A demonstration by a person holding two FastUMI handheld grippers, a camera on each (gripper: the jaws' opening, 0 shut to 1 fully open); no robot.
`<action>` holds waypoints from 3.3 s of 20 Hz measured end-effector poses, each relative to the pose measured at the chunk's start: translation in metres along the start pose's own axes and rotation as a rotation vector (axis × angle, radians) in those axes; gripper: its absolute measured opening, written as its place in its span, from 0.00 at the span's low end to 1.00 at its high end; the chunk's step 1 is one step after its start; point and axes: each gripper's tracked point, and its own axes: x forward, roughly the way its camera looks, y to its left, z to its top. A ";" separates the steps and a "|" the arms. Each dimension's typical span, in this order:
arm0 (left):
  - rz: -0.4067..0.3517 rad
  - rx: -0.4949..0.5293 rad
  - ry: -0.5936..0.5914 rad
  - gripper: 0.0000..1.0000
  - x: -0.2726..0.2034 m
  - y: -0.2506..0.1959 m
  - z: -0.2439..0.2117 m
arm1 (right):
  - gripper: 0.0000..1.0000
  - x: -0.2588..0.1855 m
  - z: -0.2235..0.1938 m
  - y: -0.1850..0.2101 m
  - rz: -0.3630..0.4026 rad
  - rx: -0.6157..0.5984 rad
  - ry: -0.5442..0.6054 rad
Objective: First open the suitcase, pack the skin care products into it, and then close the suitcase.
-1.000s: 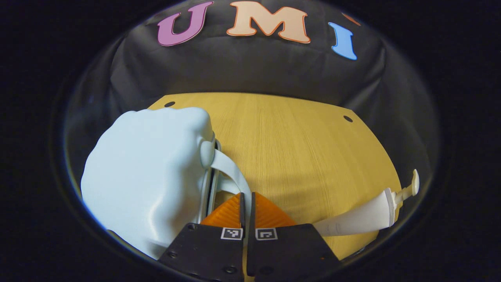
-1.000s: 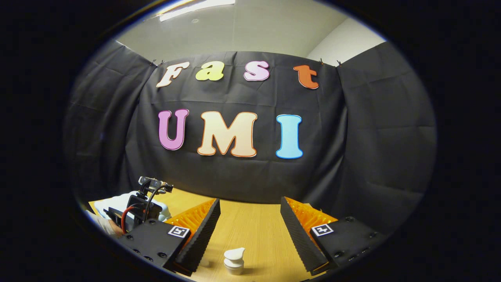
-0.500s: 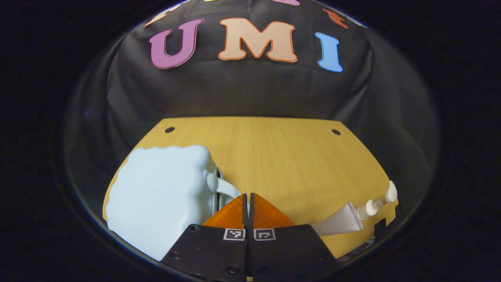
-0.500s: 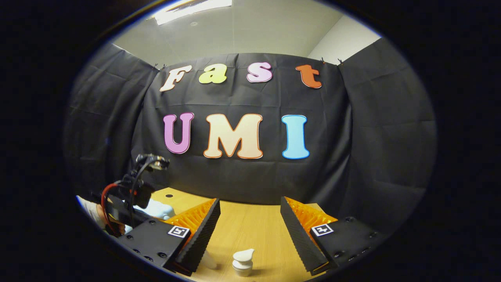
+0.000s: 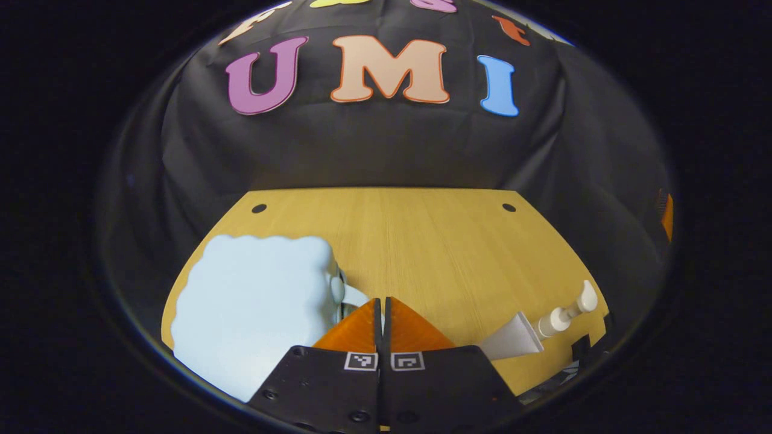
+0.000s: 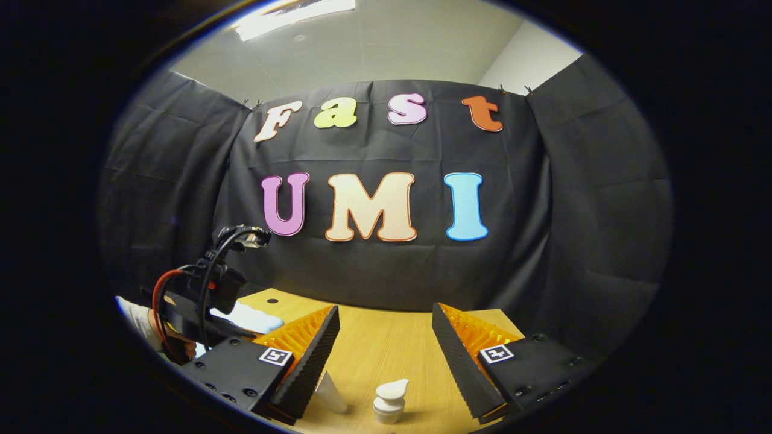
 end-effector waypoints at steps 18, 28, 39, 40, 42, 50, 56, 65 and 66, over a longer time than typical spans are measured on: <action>-0.024 -0.043 0.210 0.56 0.051 -0.018 -0.074 | 0.97 -0.012 -0.004 -0.018 -0.058 -0.045 0.038; 0.040 -0.004 0.291 0.47 0.078 -0.003 -0.091 | 0.96 -0.009 -0.003 -0.028 -0.076 -0.046 0.041; -0.005 0.019 0.221 0.00 0.067 -0.010 -0.070 | 0.96 -0.006 0.003 -0.021 -0.042 -0.040 0.006; -0.001 0.028 0.210 0.00 0.064 -0.010 -0.066 | 0.96 -0.005 0.003 -0.021 -0.041 -0.035 0.006; -0.007 0.020 0.191 0.00 0.060 -0.012 -0.058 | 0.96 -0.005 0.003 -0.019 -0.034 -0.027 0.003; -0.029 -0.040 0.091 0.00 0.017 -0.009 -0.004 | 0.96 -0.002 0.005 -0.006 0.002 -0.021 -0.009; -0.017 -0.023 0.005 0.00 -0.020 0.026 0.043 | 0.96 0.006 0.009 0.015 0.033 -0.016 -0.018; -0.036 -0.097 -0.058 0.00 -0.060 0.102 0.091 | 0.96 0.025 0.020 0.071 0.082 -0.041 -0.044; -0.036 -0.100 -0.067 0.00 -0.063 0.111 0.093 | 0.96 0.028 0.022 0.077 0.084 -0.041 -0.045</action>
